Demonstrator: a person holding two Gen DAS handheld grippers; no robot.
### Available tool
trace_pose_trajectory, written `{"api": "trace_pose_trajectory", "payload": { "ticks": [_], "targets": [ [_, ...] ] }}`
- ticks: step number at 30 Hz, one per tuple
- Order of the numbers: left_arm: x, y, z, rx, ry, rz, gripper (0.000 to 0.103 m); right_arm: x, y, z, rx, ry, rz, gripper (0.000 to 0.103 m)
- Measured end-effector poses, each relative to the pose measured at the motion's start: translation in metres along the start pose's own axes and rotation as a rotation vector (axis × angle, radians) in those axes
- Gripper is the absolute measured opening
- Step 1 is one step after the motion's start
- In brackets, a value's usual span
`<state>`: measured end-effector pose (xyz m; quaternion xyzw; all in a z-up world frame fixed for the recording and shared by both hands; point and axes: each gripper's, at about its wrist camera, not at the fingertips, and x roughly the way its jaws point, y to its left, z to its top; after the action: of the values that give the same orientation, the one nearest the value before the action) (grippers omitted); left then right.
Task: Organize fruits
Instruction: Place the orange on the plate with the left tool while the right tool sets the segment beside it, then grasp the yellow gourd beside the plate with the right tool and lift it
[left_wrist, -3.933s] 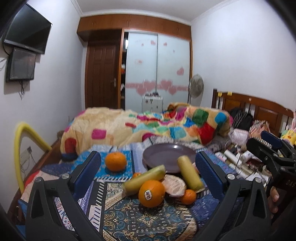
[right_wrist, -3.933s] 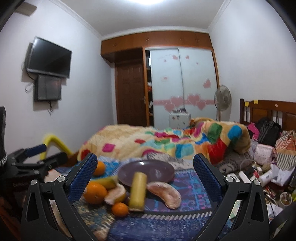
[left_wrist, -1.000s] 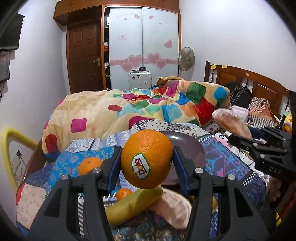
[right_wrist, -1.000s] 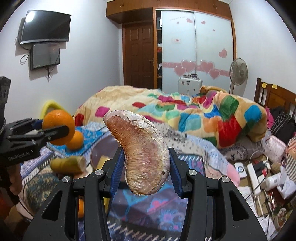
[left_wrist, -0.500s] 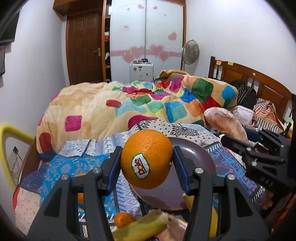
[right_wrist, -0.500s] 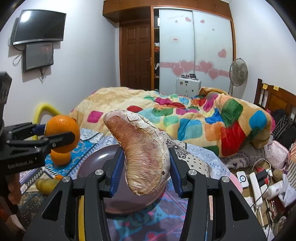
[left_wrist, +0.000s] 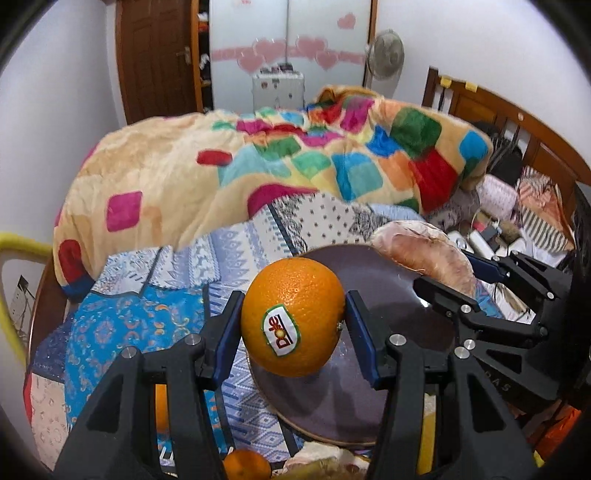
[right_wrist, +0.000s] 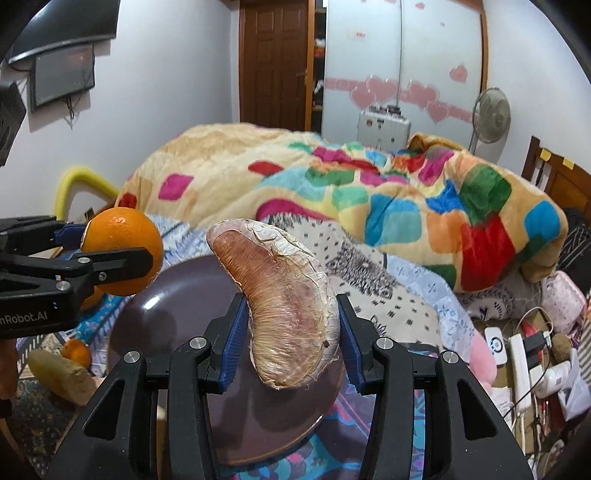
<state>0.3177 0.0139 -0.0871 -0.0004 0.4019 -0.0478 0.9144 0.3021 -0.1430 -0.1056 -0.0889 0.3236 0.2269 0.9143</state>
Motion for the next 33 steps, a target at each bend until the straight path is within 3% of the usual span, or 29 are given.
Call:
{"api": "trace_pose_trajectory", "payload": {
  "ticks": [4, 12, 14, 17, 20, 33],
  "targets": [
    [0.018, -0.002, 0.006, 0.012, 0.067, -0.005, 0.054, 0.011, 0.003, -0.001, -0.015, 0.048, -0.011, 0.043],
    [0.036, -0.003, 0.008, 0.02, 0.112, 0.018, 0.054, 0.029, 0.004, -0.006, -0.007, 0.121, -0.009, 0.044],
    [0.029, -0.006, 0.01, 0.038, 0.064, 0.03, 0.056, 0.027, 0.005, -0.006, -0.016, 0.11, -0.021, 0.044],
    [0.012, -0.011, 0.013, 0.072, -0.003, 0.052, 0.069, 0.022, 0.005, -0.003, -0.013, 0.094, -0.013, 0.044],
    [-0.005, -0.011, 0.012, 0.081, -0.036, 0.055, 0.069, 0.014, 0.003, -0.002, 0.002, 0.078, -0.002, 0.045],
    [-0.062, 0.019, -0.036, 0.066, -0.053, 0.071, 0.07, -0.056, 0.015, -0.009, -0.007, -0.031, 0.035, 0.054]
  ]
}}
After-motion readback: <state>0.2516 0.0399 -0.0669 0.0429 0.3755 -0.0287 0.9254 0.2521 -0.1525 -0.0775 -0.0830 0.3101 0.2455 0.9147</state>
